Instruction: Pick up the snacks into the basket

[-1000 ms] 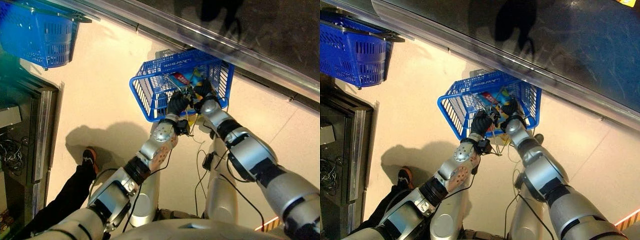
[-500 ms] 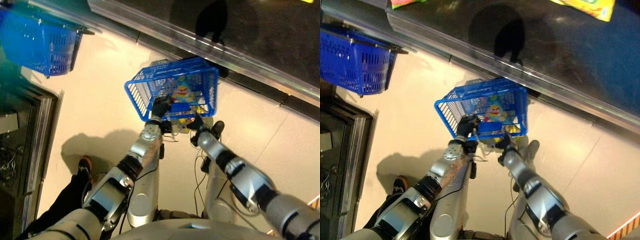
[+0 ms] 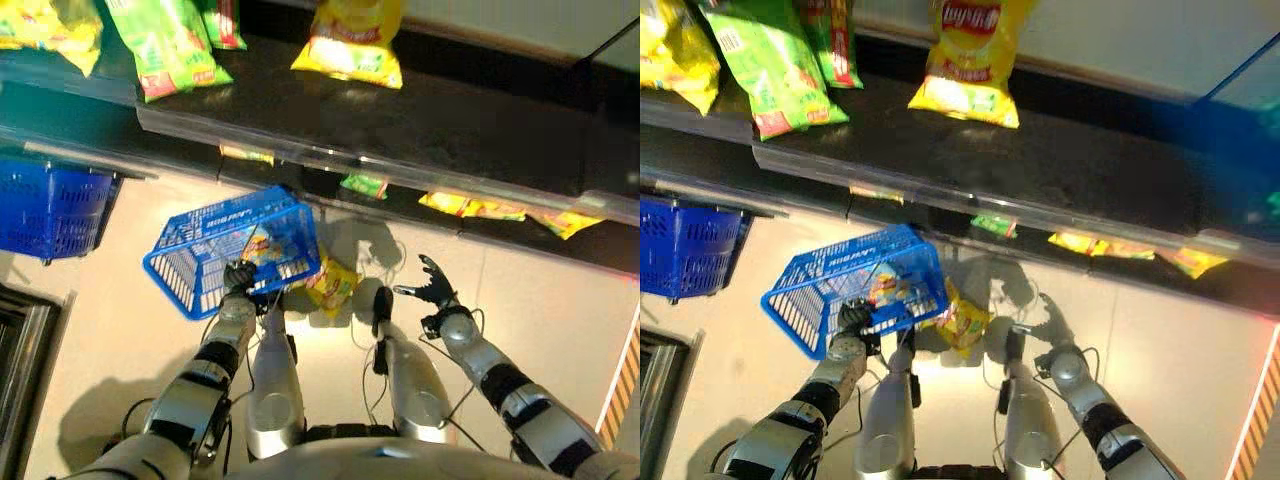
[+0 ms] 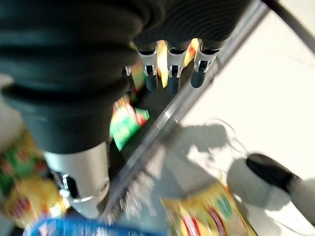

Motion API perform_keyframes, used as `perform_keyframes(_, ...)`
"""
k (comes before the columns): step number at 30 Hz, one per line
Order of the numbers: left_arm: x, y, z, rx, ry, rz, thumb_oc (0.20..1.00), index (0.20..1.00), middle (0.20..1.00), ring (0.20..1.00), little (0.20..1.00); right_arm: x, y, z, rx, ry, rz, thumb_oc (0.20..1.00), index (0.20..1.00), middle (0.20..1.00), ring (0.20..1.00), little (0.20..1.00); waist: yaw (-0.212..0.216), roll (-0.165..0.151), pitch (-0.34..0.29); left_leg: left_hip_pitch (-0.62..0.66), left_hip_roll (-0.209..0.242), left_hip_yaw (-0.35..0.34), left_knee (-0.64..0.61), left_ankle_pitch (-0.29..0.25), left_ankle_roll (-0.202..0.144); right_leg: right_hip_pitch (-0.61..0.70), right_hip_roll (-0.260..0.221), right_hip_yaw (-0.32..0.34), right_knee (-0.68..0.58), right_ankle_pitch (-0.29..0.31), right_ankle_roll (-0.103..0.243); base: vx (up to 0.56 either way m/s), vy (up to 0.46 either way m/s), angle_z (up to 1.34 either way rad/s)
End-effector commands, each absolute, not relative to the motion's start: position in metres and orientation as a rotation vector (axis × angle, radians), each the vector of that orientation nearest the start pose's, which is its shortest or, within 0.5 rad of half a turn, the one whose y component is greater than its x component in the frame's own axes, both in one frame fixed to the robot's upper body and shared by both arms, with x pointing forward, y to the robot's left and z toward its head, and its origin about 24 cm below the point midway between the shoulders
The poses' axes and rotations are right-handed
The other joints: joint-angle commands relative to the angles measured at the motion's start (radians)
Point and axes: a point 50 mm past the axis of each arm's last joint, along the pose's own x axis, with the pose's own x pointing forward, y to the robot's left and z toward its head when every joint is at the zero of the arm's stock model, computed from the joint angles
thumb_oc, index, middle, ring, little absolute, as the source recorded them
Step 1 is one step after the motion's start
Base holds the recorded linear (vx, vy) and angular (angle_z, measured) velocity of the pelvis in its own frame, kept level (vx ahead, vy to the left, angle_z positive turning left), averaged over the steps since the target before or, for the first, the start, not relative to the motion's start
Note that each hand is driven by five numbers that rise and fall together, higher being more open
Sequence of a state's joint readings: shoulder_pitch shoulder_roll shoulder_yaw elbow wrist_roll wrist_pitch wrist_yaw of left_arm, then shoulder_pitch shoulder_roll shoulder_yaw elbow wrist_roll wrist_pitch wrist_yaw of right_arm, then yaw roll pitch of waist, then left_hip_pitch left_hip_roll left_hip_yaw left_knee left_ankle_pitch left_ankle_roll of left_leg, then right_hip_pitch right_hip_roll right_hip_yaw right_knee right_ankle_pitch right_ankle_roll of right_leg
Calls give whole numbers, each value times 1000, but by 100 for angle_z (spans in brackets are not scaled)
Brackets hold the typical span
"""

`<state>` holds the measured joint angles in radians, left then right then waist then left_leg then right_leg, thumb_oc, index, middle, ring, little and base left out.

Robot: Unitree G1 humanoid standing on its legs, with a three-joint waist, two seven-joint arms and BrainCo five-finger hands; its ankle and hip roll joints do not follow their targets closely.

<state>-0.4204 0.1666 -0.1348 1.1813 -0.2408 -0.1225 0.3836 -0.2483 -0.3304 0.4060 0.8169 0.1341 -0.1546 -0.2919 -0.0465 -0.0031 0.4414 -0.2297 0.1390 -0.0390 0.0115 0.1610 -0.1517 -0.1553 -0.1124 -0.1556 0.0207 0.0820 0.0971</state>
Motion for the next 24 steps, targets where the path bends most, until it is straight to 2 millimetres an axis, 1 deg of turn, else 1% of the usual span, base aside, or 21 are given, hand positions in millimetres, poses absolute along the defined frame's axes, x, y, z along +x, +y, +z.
perform_keyframes(1, 211, 188, -124, 323, 892, 260, 200, 200, 200, 200, 200, 256, -189, -54, -309, 361, -47, 1000, 1000, 1000, 1000, 1000, 1, -37, -100, 79, -199, 84, 13, -128, 124, -56, 71, 5, 20, 5, 2, 91, -11, -21)
perform_keyframes(2, 210, 188, -124, 324, 893, 259, 200, 200, 200, 200, 200, 256, -189, -54, -309, 362, -47, 1000, 1000, 1000, 1000, 1000, 3, -37, -101, 80, -199, 85, 13, -129, 124, -54, 72, 6, 19, 5, 2, 75, 16, -10)
perform_keyframes(3, 199, 188, -130, 365, 934, 225, 200, 200, 200, 200, 200, 247, -193, -59, -294, 387, -62, 1000, 1000, 1000, 1000, 1000, -11, -32, -138, 111, -189, 114, -11, -127, 125, -39, 79, 4, 5, 7, 7, 113, 41, -7)
perform_keyframes(4, 190, 186, -135, 407, 954, 192, 200, 200, 200, 200, 200, 238, -198, -64, -281, 407, -87, 1000, 1000, 1000, 1000, 1000, -14, -32, -170, 128, -181, 123, -31, -115, 123, -25, 80, 0, -9, 11, 11, 195, 70, -1)
perform_keyframes(5, 173, 187, -143, 480, 1001, 139, 200, 200, 200, 200, 200, 228, -196, -68, -219, 418, -106, 1000, 1000, 1000, 1000, 1000, -27, -49, -225, 162, -169, 129, -79, -104, 120, -5, 76, -1, -10, 8, 17, 173, 85, 2)
perform_keyframes(6, 167, 189, -146, 501, 1019, 120, 200, 200, 200, 200, 200, 222, -199, -67, -190, 413, -123, 1000, 1000, 1000, 1000, 1000, -31, -58, -243, 177, -170, 135, -88, -109, 127, -4, 78, -1, 3, 2, 19, 137, 77, 4)
perform_keyframes(7, 159, 190, -149, 527, 1040, 99, 200, 200, 200, 200, 200, 216, -200, -68, -170, 419, -132, 1000, 1000, 1000, 1000, 1000, -38, -69, -254, 193, -168, 147, -90, -118, 134, -5, 81, 5, 33, -5, 21, 53, 48, -6)
perform_keyframes(8, 159, 190, -149, 528, 1041, 98, 200, 200, 200, 200, 200, 215, -200, -69, -170, 420, -132, 1000, 1000, 1000, 1000, 1000, -36, -69, -254, 194, -169, 148, -91, -119, 134, -5, 81, 6, 35, -6, 21, 16, 1, -25)
perform_keyframes(9, 152, 195, -151, 559, 1061, 73, 200, 200, 200, 200, 200, 205, -204, -72, -144, 433, -150, 1000, 1000, 1000, 1000, 1000, -46, -79, -254, 204, -154, 150, -84, -118, 138, -6, 93, 51, 92, -26, 32, -2, -15, -28)
perform_keyframes(10, 152, 195, -151, 559, 1062, 72, 200, 200, 200, 200, 200, 204, -204, -72, -144, 434, -150, 1000, 1000, 1000, 1000, 1000, -44, -79, -254, 205, -154, 152, -84, -119, 138, -6, 93, 52, 94, -28, 32, -26, -98, -16)
perform_keyframes(11, 144, 207, -152, 545, 1099, 119, 200, 200, 200, 200, 200, 199, -212, -72, -148, 444, -183, 1000, 1000, 1000, 1000, 1000, -32, -71, -272, 206, -126, 152, -81, -113, 137, 2, 61, 51, 127, -38, 42, -59, -137, 5)
perform_keyframes(12, 144, 212, -151, 540, 1102, 146, 200, 200, 200, 200, 200, 200, -218, -69, -151, 428, -206, 1000, 1000, 1000, 1000, 1000, -22, -59, -277, 206, -105, 156, -85, -108, 133, 2, 18, 30, 146, -39, 43, -55, -136, 0)
perform_keyframes(13, 144, 212, -151, 539, 1102, 145, 200, 200, 200, 200, 200, 199, -218, -69, -151, 429, -206, 1000, 1000, 1000, 1000, 1000, -22, -59, -275, 209, -106, 155, -84, -111, 133, 3, 17, 30, 152, -45, 44, -76, -211, -22)
perform_keyframes(14, 146, 220, -149, 528, 1095, 176, 200, 200, 200, 200, 200, 203, -233, -57, -142, 381, -276, 1000, 1000, 1000, 1000, 1000, -13, -48, -299, 209, -75, 160, -96, -109, 116, 29, -90, -3, 127, -11, 59, -39, -234, -23)
perform_keyframes(16, 148, 224, -148, 514, 1088, 179, 200, 200, 200, 200, 200, 208, -242, -46, -124, 335, -319, 1000, 1000, 1000, 1000, 1000, -11, -49, -322, 222, -57, 169, -99, -117, 101, 60, -180, -12, 101, 53, 87, -29, -306, 8)
perform_keyframes(17, 147, 227, -147, 502, 1090, 182, 200, 200, 200, 200, 200, 212, -247, -38, -109, 295, -342, 1000, 1000, 1000, 1000, 1000, -13, -52, -335, 228, -41, 175, -99, -119, 90, 59, -226, -9, 94, 100, 101, -15, -309, 12)
perform_keyframes(19, 146, 233, -147, 500, 1092, 188, 200, 200, 200, 200, 200, 218, -250, -27, -98, 248, -347, 1000, 1000, 1000, 1000, 1000, -2, -62, -348, 241, -14, 197, -91, -119, 72, 87, -289, -16, 79, 156, 129, -29, -360, -32)
perform_keyframes(21, 144, 240, -145, 498, 1089, 201, 200, 200, 200, 200, 200, 224, -254, -12, -102, 188, -343, 1000, 1000, 1000, 1000, 1000, 2, -72, -363, 240, 22, 220, -85, -109, 51, 118, -298, 0, 72, 141, 149, -73, -371, -47)
perform_keyframes(22, 141, 243, -146, 490, 1099, 210, 200, 200, 200, 200, 200, 227, -255, -5, -102, 159, -340, 1000, 1000, 1000, 1000, 1000, 9, -73, -367, 248, 40, 233, -85, -103, 39, 123, -293, -7, 61, 123, 154, -92, -348, -50)
perform_keyframes(23, 137, 245, -147, 484, 1112, 218, 200, 200, 200, 200, 200, 230, -259, 6, -113, 115, -341, 1000, 1000, 1000, 1000, 1000, 12, -70, -369, 248, 62, 242, -85, -89, 25, 128, -280, -8, 57, 85, 158, -65, -232, -53)
perform_keyframes(24, 137, 245, -147, 483, 1112, 217, 200, 200, 200, 200, 200, 230, -259, 6, -113, 116, -341, 1000, 1000, 1000, 1000, 1000, 12, -68, -369, 248, 64, 242, -85, -88, 23, 128, -278, -7, 59, 83, 157, -95, -364, -68)
